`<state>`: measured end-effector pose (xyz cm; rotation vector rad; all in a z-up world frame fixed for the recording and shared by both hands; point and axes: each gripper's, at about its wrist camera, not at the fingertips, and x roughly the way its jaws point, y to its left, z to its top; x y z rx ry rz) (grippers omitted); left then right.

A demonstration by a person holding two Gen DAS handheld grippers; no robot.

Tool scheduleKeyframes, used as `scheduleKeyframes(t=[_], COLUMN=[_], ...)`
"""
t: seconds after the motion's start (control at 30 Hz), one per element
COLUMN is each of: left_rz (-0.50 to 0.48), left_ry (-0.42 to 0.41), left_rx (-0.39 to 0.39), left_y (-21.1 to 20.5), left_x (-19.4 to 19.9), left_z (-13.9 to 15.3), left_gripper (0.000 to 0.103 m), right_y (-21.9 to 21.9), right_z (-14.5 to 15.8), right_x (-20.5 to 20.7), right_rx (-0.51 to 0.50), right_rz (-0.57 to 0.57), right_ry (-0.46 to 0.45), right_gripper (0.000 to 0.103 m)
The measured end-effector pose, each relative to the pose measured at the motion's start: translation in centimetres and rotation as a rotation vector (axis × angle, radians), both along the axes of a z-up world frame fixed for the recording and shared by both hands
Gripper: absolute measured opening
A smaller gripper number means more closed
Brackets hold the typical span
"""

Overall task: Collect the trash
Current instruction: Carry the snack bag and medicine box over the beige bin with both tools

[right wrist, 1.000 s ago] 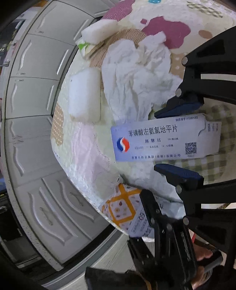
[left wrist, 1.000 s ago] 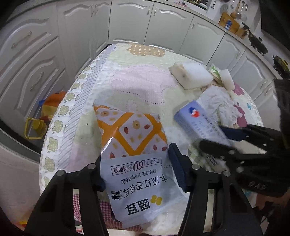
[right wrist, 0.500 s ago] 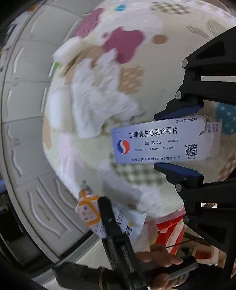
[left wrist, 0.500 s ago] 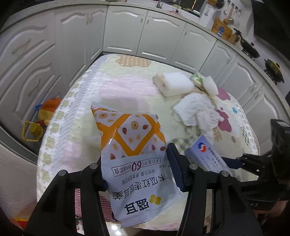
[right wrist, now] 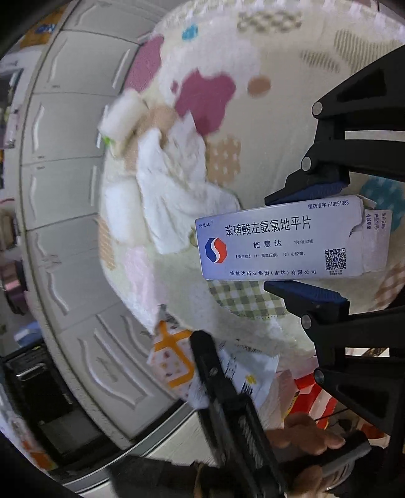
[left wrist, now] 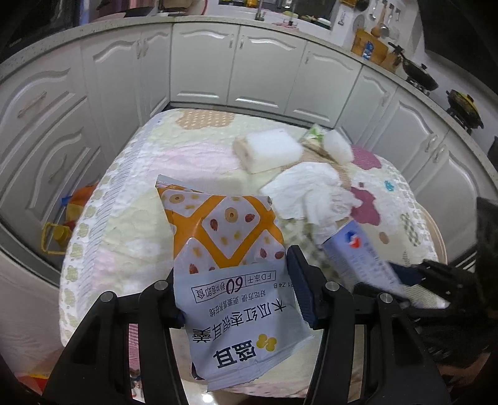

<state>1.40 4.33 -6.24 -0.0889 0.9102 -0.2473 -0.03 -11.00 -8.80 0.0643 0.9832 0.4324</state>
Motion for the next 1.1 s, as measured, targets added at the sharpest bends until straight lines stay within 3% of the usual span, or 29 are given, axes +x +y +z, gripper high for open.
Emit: scheduleKeyframes(t=[0.23, 0.53, 0.83, 1.1], left_rz=[-0.080, -0.216, -0.351, -0.451], left_ry=[-0.037, -0.038, -0.035, 0.023], left_rx=[-0.009, -0.012, 0.008, -0.019], left_y=[-4.6, -12.8, -21.1, -27.5], left_x=[-0.5, -0.4, 0.2, 1.3], left_z=[1.6, 2.3, 2.2, 1.6], left_gripper=[0.052, 0.052, 0.052, 0.052], right_y=[-6.9, -15.6, -23.7, -29.5], right_z=[2.7, 3.7, 3.9, 3.0], right_x=[-1.8, -4.0, -6.0, -7.0], right_rx=[0.078, 0.079, 0.062, 0.060], right_rz=[-0.153, -0.347, -0.515, -0.645], right_ry=[-0.037, -0.063, -0.068, -0.053], right_gripper=[0.045, 0.045, 0.045, 0.045])
